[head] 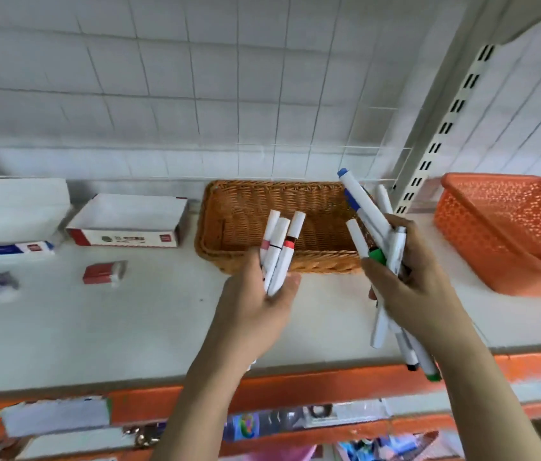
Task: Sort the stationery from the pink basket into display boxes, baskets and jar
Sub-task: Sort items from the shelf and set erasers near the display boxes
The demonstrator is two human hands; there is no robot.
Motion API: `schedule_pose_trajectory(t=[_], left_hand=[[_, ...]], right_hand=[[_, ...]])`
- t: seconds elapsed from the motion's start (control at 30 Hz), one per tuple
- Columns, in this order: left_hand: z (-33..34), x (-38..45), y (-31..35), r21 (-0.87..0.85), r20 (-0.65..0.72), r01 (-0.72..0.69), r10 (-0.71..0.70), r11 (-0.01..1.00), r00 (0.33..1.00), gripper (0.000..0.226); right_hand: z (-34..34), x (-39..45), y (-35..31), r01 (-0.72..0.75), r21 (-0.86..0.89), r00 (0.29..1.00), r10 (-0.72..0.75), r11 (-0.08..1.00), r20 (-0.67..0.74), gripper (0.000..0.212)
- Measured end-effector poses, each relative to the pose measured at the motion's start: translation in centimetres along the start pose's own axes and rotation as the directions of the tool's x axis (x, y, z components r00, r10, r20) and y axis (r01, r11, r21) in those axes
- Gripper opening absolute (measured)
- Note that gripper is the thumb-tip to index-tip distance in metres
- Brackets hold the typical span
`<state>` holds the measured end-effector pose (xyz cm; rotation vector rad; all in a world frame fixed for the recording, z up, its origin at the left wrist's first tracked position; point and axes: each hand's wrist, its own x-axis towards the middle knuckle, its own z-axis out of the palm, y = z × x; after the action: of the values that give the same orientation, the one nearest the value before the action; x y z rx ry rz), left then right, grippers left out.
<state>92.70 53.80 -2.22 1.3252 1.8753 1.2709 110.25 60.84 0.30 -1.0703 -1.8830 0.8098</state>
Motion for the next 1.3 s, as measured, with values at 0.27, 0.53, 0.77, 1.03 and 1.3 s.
schedule_pose_trajectory(t=[0.27, 0.53, 0.77, 1.03, 1.3], left_hand=[[6.9, -0.4, 2.6, 0.143, 0.228, -0.021, -0.012, 0.990, 0.974, 0.034], [10.4, 0.2, 3.9, 0.188, 0.338, 0.025, -0.088, 0.982, 0.937, 0.021], [16.0, 1.2, 5.0, 0.158, 0.260, 0.179, -0.216, 0.971, 0.941, 0.012], [22.6, 4.4, 7.2, 0.166, 0.039, 0.206, -0.215, 0.964, 0.976, 0.038], [24.4, 5.9, 8.2, 0.168, 0.028, 0.196, -0.203, 0.966, 0.979, 0.067]], right_hand=[[-5.2, -0.5, 6.7, -0.166, -0.113, 0.983, 0.156, 0.980, -0.092, 0.036], [-8.1, 3.4, 9.6, -0.360, -0.490, 0.910, 0.414, 0.794, 0.003, 0.045], [-11.2, 5.8, 12.7, -0.295, -0.544, 0.899, 0.421, 0.786, 0.120, 0.006], [-12.4, 4.9, 15.4, -0.159, -0.507, 0.959, 0.255, 0.847, 0.126, 0.026], [-12.5, 3.8, 16.9, -0.110, -0.338, 0.974, 0.168, 0.935, 0.149, 0.038]])
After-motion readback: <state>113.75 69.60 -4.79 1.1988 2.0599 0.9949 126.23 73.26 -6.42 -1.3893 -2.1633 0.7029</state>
